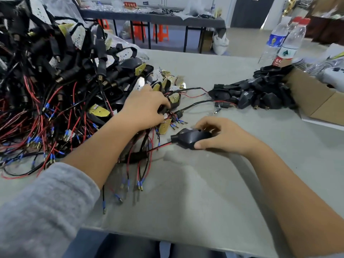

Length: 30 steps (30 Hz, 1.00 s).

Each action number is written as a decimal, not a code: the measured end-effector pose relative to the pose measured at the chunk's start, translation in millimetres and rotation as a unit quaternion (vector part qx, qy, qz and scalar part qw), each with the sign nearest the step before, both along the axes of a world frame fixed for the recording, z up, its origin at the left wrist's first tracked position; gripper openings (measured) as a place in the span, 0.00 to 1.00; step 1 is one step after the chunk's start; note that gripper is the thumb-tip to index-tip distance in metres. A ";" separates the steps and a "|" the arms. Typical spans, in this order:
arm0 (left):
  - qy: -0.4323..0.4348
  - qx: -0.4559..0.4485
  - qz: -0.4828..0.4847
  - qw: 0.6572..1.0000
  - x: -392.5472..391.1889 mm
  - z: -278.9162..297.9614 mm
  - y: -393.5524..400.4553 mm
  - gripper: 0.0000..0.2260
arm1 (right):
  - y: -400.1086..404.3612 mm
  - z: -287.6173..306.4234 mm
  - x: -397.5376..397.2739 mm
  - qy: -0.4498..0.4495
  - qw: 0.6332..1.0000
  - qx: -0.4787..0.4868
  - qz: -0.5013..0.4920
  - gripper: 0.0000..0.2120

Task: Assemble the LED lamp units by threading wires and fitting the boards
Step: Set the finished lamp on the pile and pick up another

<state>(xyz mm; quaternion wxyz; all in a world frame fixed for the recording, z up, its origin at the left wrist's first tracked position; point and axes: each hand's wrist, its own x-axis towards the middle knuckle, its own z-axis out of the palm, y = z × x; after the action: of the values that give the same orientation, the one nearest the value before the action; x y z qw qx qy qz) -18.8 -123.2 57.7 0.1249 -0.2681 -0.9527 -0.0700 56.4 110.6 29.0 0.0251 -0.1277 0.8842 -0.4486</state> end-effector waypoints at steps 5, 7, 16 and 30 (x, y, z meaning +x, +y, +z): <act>0.011 -0.019 -0.006 1.000 -0.9 2.6 -5.7 0.11 | 0.1 -6.2 -3.6 -0.015 0.996 -0.086 -0.025 0.15; -0.014 -0.003 -0.009 1.000 1.3 1.2 -4.0 0.09 | -0.9 -7.7 -6.0 0.011 0.995 -0.081 -0.052 0.15; -0.213 0.081 -0.033 0.973 16.9 0.9 9.9 0.14 | -2.7 -2.7 -16.7 -0.014 0.913 -0.335 -0.233 0.14; 0.127 0.061 0.237 0.961 -16.5 18.1 -9.5 0.16 | -18.3 3.3 -36.9 -0.070 0.884 -0.389 -0.251 0.14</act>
<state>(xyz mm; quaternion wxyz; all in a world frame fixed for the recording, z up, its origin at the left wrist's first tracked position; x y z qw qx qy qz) -35.3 -132.7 75.8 0.2737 -0.0327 -0.9592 -0.0623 19.5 92.3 32.4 -0.0782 0.1306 0.6372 -0.7555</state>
